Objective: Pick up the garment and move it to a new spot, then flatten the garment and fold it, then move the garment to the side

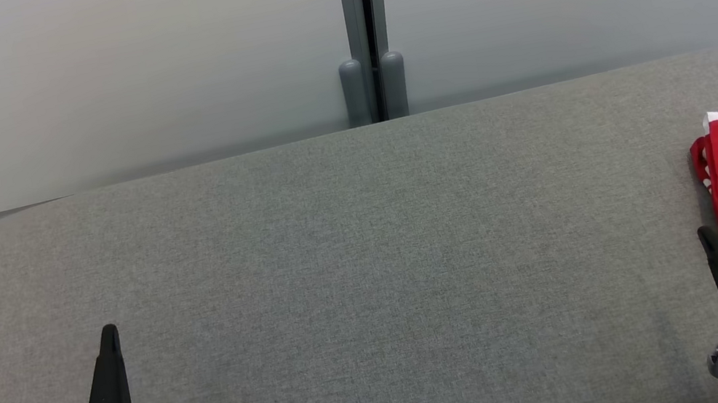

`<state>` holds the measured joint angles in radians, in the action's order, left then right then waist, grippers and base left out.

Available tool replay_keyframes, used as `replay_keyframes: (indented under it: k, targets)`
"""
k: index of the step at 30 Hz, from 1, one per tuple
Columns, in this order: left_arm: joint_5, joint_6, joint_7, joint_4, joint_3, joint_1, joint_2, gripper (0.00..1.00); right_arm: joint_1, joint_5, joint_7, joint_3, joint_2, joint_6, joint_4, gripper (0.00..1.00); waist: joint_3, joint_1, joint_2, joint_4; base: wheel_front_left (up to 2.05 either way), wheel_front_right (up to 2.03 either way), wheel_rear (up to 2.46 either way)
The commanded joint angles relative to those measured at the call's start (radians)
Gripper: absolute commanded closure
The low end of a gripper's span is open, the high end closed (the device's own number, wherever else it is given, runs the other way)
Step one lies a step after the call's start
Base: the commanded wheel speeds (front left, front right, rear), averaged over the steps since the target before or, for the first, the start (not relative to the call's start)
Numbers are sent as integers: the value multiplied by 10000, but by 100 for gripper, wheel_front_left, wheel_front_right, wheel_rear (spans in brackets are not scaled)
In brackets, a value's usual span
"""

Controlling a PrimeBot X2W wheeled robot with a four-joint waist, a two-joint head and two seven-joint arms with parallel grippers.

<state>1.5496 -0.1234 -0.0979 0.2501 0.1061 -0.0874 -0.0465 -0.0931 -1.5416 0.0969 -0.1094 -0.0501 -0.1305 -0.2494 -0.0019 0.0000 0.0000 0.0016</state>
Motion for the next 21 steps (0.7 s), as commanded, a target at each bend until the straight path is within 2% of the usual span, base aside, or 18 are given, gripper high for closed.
replay_keyframes:
  k: [1, 10, 21]
  targets:
    - [113, -89, -40, -49, 51, -197, -58, 100, -118, -154, 62, -30, -26, -4, 44, 100, 3, 0, 0, -1, 0, 0, 0]
    - [660, -105, -189, -70, 112, -308, -65, 100, -214, -768, 210, -66, -13, -4, 67, 100, 49, 0, 0, -16, 0, 0, 0]
    - [639, -101, -197, -63, 107, -278, -64, 100, -190, -721, 209, -64, -15, -4, 63, 100, 50, 0, 0, -16, 0, 0, 0]
